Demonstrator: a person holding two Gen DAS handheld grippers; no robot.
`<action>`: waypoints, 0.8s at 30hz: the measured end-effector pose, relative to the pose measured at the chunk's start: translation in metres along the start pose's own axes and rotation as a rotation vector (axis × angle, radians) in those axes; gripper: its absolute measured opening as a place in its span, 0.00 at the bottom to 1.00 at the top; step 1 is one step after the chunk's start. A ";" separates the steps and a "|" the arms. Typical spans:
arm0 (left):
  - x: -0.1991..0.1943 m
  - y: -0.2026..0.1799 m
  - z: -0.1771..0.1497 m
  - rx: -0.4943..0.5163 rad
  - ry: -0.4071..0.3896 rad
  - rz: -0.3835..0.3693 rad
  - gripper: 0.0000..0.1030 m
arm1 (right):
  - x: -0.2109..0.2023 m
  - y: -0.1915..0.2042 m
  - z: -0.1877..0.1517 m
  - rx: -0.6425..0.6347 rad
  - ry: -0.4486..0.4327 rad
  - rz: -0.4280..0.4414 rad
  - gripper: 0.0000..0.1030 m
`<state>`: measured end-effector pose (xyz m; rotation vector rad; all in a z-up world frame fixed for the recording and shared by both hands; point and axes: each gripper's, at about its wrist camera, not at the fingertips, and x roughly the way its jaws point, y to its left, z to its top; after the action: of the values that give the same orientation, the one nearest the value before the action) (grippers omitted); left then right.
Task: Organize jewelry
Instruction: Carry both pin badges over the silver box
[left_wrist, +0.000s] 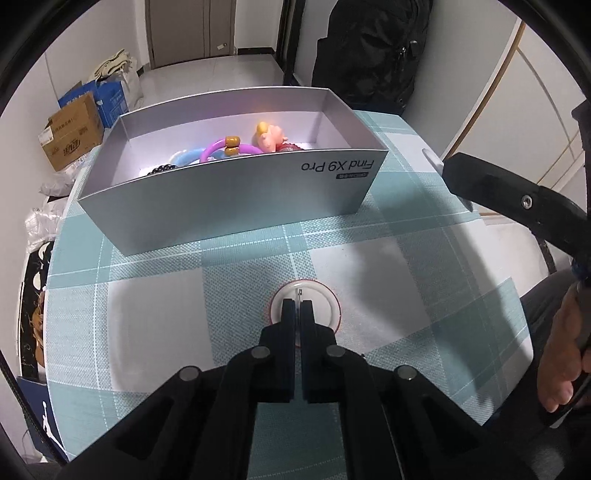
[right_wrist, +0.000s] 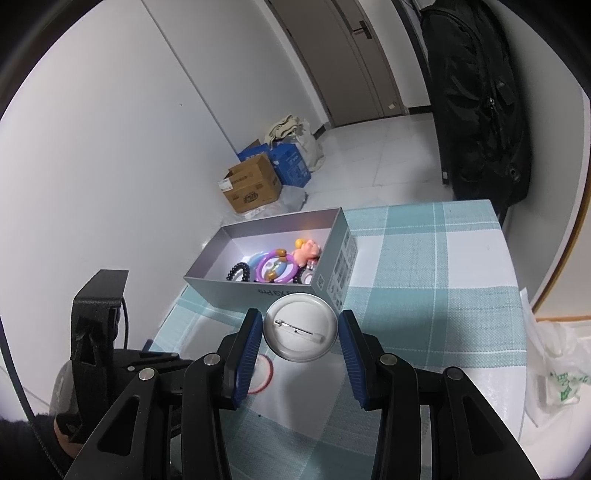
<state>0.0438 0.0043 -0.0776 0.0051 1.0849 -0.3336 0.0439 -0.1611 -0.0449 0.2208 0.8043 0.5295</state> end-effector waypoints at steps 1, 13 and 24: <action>-0.001 0.000 0.000 -0.003 -0.001 -0.007 0.00 | 0.000 0.000 0.000 0.001 -0.003 -0.001 0.40; -0.036 0.002 0.013 -0.059 -0.109 -0.095 0.00 | -0.011 0.012 0.007 -0.012 -0.057 0.069 0.40; -0.050 0.018 0.033 -0.086 -0.175 -0.119 0.00 | -0.001 0.025 0.024 -0.032 -0.046 0.096 0.40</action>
<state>0.0563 0.0288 -0.0213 -0.1631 0.9270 -0.3871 0.0518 -0.1401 -0.0190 0.2426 0.7429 0.6255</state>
